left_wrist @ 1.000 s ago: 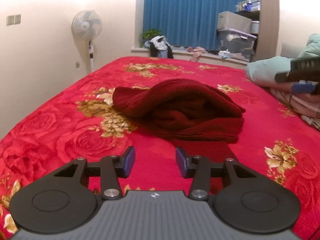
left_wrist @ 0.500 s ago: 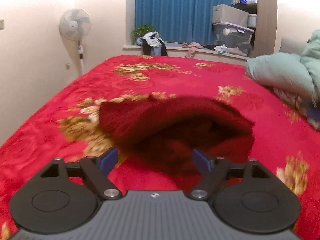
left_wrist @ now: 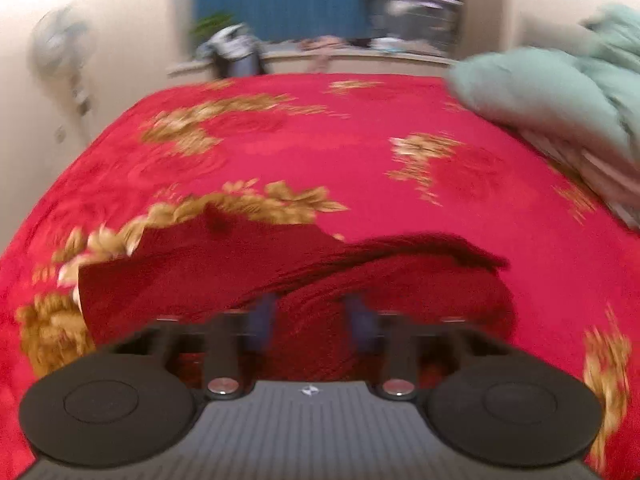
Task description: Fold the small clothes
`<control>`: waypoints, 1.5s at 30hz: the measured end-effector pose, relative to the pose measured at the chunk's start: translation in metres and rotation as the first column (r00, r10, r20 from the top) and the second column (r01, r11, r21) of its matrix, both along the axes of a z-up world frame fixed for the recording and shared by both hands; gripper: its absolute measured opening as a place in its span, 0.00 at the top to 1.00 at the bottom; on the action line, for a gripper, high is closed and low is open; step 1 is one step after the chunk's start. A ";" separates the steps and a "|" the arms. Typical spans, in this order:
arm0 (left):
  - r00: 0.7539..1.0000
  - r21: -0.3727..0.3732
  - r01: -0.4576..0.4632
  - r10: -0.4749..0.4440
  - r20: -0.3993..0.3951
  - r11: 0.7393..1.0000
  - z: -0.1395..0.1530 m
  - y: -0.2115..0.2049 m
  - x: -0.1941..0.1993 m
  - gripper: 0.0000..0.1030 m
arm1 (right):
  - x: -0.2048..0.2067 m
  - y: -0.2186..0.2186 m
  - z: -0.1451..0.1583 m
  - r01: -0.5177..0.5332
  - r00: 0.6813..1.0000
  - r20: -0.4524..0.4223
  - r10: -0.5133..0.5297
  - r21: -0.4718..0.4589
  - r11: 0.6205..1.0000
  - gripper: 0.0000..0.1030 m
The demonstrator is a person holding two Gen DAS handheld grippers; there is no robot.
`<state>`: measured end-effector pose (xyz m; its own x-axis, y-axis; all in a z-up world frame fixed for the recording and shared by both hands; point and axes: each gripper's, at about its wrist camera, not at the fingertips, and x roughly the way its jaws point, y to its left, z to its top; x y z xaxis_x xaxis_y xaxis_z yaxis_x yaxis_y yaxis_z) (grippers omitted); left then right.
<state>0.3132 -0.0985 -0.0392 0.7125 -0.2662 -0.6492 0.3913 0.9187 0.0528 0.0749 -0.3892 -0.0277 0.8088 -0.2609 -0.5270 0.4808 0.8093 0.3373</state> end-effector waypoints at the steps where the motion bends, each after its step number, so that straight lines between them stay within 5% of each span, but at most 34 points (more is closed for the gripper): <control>1: 1.000 -0.014 0.027 -0.027 0.003 1.000 0.007 0.009 -0.010 0.84 | 0.000 0.000 -0.001 0.000 1.000 -0.002 0.000 0.000 1.000 0.60; 8: 0.999 -0.051 0.008 -0.005 0.054 0.999 0.026 0.146 -0.110 0.89 | -0.004 0.004 0.002 0.002 1.000 0.005 -0.002 0.004 1.000 0.60; 11: 0.997 0.037 0.012 -0.015 0.076 0.999 0.015 0.190 -0.145 0.91 | -0.003 0.011 0.002 -0.010 1.000 0.001 0.010 -0.009 1.000 0.60; 12: 0.997 0.049 -0.012 0.008 0.071 0.999 0.009 0.205 -0.153 1.00 | -0.003 0.014 0.002 -0.017 1.000 -0.003 0.017 -0.013 1.000 0.60; 14: 0.992 0.063 -0.111 0.108 0.059 0.992 -0.002 0.236 -0.158 1.00 | -0.001 0.021 0.002 -0.033 0.999 -0.009 0.033 -0.021 0.999 0.60; 17: 0.956 -0.021 -0.290 0.289 -0.045 0.957 -0.024 0.289 -0.157 1.00 | 0.001 0.031 0.001 -0.049 0.999 -0.018 0.049 -0.042 0.998 0.60; 19: 0.938 -0.072 -0.336 0.328 -0.110 0.939 -0.028 0.308 -0.155 1.00 | 0.003 0.035 -0.002 -0.059 0.998 -0.030 0.058 -0.035 0.998 0.60; 22: 0.965 -0.149 -0.259 0.247 -0.092 0.954 -0.023 0.298 -0.155 0.90 | 0.009 0.037 -0.008 -0.081 0.996 -0.043 0.081 0.003 0.997 0.60; 24: 0.974 -0.175 -0.214 0.196 -0.114 0.961 -0.025 0.282 -0.149 0.60 | 0.013 0.039 -0.012 -0.094 0.994 -0.050 0.094 0.021 0.995 0.60; 27: 0.987 -0.243 -0.142 0.118 -0.109 0.960 -0.021 0.244 -0.142 0.34 | 0.018 0.041 -0.020 -0.133 0.989 -0.061 0.138 0.077 0.988 0.60; 30: 0.994 -0.280 -0.066 0.040 -0.099 0.958 -0.023 0.210 -0.131 0.19 | 0.027 0.051 -0.042 -0.238 0.957 -0.126 0.260 0.166 0.957 0.58; 34: 0.995 -0.248 -0.007 -0.019 -0.103 0.969 -0.030 0.168 -0.118 0.19 | 0.035 0.064 -0.083 -0.288 0.897 -0.236 0.374 0.331 0.899 0.58; 38: 0.995 -0.189 -0.006 -0.013 -0.096 0.982 -0.042 0.145 -0.103 0.23 | 0.040 0.075 -0.104 -0.292 0.859 -0.323 0.397 0.327 0.899 0.56; 42: 0.995 -0.199 -0.014 -0.006 -0.097 0.980 -0.046 0.149 -0.098 0.47 | 0.041 0.085 -0.110 -0.312 0.847 -0.355 0.396 0.271 0.911 0.57; 45: 0.995 -0.207 0.020 -0.041 -0.095 0.978 -0.044 0.152 -0.100 0.69 | 0.040 0.090 -0.108 -0.321 0.849 -0.356 0.391 0.239 0.916 0.73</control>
